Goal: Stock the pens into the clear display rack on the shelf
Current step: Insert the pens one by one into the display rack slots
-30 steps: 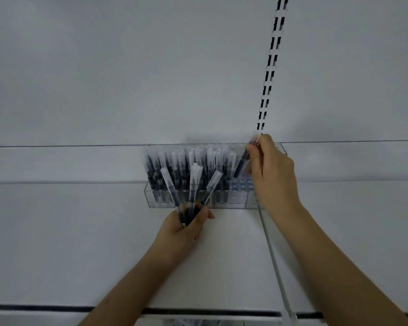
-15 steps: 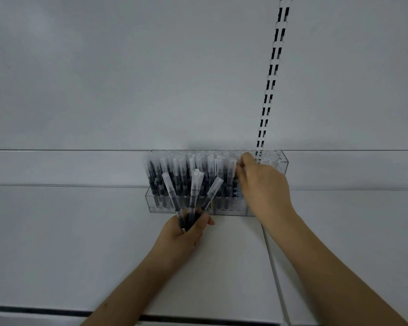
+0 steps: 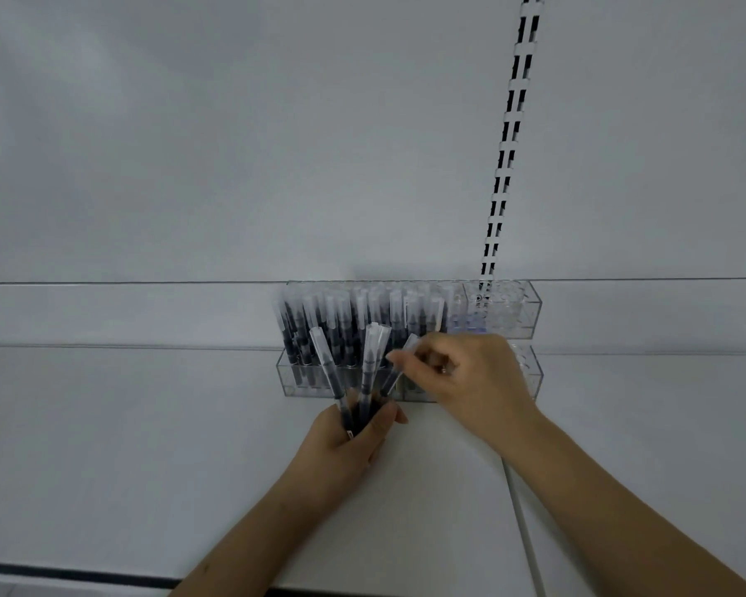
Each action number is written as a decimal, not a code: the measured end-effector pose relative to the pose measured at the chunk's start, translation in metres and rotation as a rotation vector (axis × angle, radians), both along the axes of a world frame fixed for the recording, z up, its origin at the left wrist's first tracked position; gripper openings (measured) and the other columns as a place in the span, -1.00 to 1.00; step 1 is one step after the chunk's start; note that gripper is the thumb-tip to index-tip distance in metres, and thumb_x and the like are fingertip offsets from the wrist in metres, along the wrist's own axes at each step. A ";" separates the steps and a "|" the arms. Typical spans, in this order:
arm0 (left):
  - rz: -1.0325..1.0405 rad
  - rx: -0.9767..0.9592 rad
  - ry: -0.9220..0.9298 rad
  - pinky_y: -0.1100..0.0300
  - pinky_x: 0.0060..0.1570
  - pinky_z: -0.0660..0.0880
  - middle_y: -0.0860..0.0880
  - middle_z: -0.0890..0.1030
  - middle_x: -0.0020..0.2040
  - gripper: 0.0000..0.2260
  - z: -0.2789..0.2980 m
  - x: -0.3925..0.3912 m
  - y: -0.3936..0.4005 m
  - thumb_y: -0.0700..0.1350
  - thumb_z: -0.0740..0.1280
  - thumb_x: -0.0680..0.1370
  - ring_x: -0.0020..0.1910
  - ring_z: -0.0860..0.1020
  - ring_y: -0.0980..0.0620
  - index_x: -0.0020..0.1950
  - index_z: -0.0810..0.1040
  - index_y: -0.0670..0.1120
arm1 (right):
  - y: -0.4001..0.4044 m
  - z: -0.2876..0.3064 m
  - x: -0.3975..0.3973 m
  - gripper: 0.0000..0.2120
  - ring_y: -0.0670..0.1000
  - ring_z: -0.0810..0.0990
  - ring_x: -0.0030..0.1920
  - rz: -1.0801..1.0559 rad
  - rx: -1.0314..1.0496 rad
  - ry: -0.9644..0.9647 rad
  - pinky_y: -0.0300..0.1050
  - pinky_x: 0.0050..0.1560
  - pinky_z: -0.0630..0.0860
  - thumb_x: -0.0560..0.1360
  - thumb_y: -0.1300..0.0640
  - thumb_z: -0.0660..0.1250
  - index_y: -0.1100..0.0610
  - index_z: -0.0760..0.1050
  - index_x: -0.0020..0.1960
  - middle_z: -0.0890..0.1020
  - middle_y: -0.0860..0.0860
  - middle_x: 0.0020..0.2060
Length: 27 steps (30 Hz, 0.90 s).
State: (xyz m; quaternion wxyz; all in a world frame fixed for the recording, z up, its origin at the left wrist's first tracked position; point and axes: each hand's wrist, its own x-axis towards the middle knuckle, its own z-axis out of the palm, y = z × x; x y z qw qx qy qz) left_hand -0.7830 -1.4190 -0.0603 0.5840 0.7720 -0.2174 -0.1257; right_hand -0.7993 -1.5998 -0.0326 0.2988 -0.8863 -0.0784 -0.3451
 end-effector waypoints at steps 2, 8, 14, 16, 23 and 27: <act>-0.006 0.022 -0.016 0.21 -0.43 0.26 -0.04 0.37 -0.44 -0.81 0.000 -0.001 -0.001 0.00 0.25 0.60 -0.44 0.33 0.03 -0.11 0.61 -0.02 | 0.006 0.001 -0.001 -0.72 -0.14 0.46 -0.50 0.073 0.137 0.031 -0.38 -0.46 0.32 0.49 -0.21 0.35 -0.04 0.63 -0.25 0.53 -0.17 -0.52; 0.010 0.075 -0.024 0.25 -0.41 0.29 0.06 0.36 -0.44 -0.82 -0.001 -0.001 -0.001 0.01 0.25 0.60 -0.43 0.32 0.08 -0.12 0.61 0.03 | -0.007 0.021 -0.013 -0.71 0.03 0.46 -0.51 0.140 0.739 -0.181 -0.13 -0.52 0.42 0.66 0.10 0.16 0.25 0.48 -0.12 0.62 0.10 -0.29; 0.076 0.135 -0.076 0.46 -0.48 0.28 0.25 0.46 -0.53 -0.79 0.000 -0.001 -0.002 -0.03 0.28 0.59 -0.52 0.41 0.33 -0.14 0.59 -0.11 | -0.036 0.024 -0.002 -0.74 0.06 0.49 -0.45 -0.174 0.676 -0.441 -0.07 -0.40 0.45 0.69 0.08 0.04 0.17 0.37 -0.08 0.56 0.05 -0.27; 0.088 0.151 -0.106 0.45 -0.49 0.28 0.22 0.44 -0.55 -0.77 -0.001 0.000 -0.002 0.01 0.30 0.57 -0.54 0.37 0.29 -0.18 0.56 -0.11 | -0.035 0.018 0.002 -0.73 0.04 0.52 -0.40 -0.154 0.565 -0.359 -0.03 -0.35 0.49 0.68 0.04 0.05 0.14 0.38 -0.09 0.57 0.00 -0.26; 0.050 0.104 -0.160 0.31 -0.41 0.25 0.14 0.34 -0.48 -0.71 -0.008 0.005 0.000 0.08 0.26 0.57 -0.48 0.28 0.19 -0.35 0.38 0.09 | -0.033 0.009 0.010 -0.70 -0.10 0.43 -0.45 -0.100 0.116 -0.054 -0.24 -0.40 0.35 0.66 -0.06 0.11 0.10 0.42 -0.10 0.49 -0.08 -0.41; 0.046 0.023 -0.127 0.20 -0.38 0.22 0.07 0.29 -0.44 -0.65 -0.007 0.004 -0.001 0.21 0.20 0.56 -0.44 0.24 0.10 -0.33 0.35 0.04 | -0.030 0.002 0.018 -0.70 -0.12 0.37 -0.47 -0.209 -0.159 0.056 -0.17 -0.43 0.27 0.66 -0.14 0.04 -0.01 0.28 -0.17 0.35 -0.12 -0.48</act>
